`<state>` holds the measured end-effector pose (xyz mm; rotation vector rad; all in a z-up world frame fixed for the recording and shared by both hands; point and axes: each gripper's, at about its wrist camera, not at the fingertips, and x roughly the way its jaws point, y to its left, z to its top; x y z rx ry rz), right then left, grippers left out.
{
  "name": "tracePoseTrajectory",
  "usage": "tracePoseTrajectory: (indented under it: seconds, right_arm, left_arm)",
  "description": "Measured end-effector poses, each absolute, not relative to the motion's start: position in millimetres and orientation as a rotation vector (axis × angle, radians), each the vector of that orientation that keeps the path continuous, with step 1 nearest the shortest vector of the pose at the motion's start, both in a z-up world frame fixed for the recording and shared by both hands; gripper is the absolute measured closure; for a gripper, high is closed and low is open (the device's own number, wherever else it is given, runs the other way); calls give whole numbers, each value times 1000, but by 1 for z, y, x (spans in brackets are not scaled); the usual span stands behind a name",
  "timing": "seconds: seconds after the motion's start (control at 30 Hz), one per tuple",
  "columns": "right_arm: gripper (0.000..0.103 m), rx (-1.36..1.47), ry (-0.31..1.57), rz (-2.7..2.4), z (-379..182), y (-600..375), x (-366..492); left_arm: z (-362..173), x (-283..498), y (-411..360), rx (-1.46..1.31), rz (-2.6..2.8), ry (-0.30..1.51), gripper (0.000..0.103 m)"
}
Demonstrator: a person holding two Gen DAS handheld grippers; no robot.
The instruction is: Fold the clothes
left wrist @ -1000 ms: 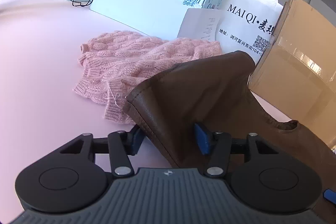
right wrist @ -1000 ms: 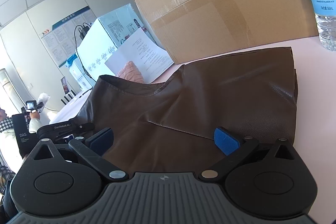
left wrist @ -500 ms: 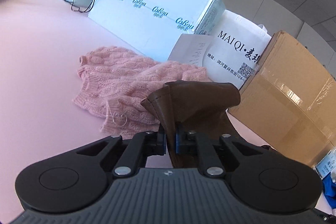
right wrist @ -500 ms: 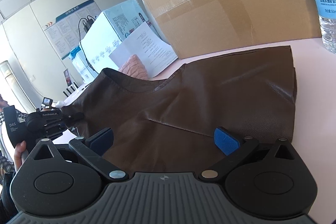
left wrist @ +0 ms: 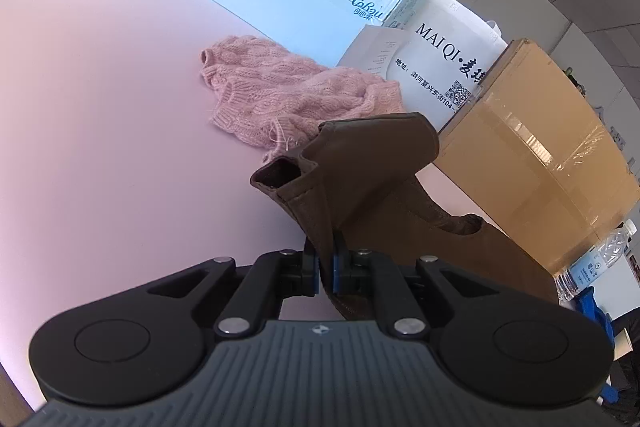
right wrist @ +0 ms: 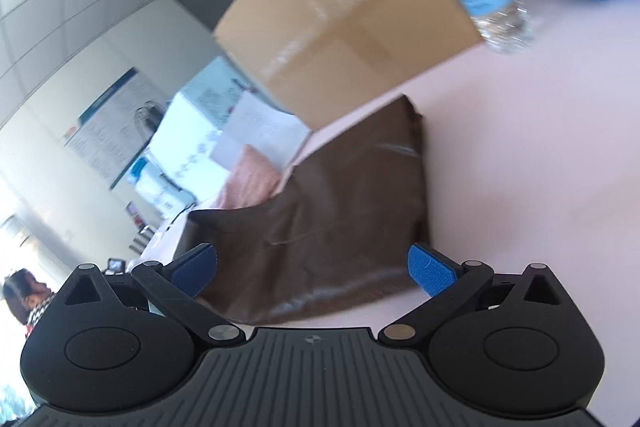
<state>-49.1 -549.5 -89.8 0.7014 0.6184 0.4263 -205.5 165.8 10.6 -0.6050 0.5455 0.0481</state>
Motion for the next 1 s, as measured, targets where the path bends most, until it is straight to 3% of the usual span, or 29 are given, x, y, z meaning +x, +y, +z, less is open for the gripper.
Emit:
tracePoseTrajectory:
  seconds: [0.17, 0.33, 0.43, 0.5, 0.6, 0.7, 1.0]
  right_arm:
    - [0, 642, 700, 281, -107, -534, -43]
    - [4, 333, 629, 333, -115, -501, -34]
    - [26, 105, 593, 366, -116, -475, -36]
    - [56, 54, 562, 346, -115, -471, -39]
    - [79, 16, 510, 317, -114, -474, -46]
    - [85, 14, 469, 348, -113, -481, -53]
    - [87, -21, 466, 410, -95, -491, -113]
  left_arm:
    - [-5, -200, 167, -625, 62, 554, 92]
    - [-14, -201, 183, -676, -26, 546, 88]
    - [-19, -200, 193, -731, -71, 544, 87]
    - [-19, -199, 197, -750, -85, 547, 87]
    - [-10, -194, 188, -650, -64, 561, 88]
    - [-1, -191, 173, -533, -26, 573, 88]
    - [7, -198, 176, -518, -85, 643, 92]
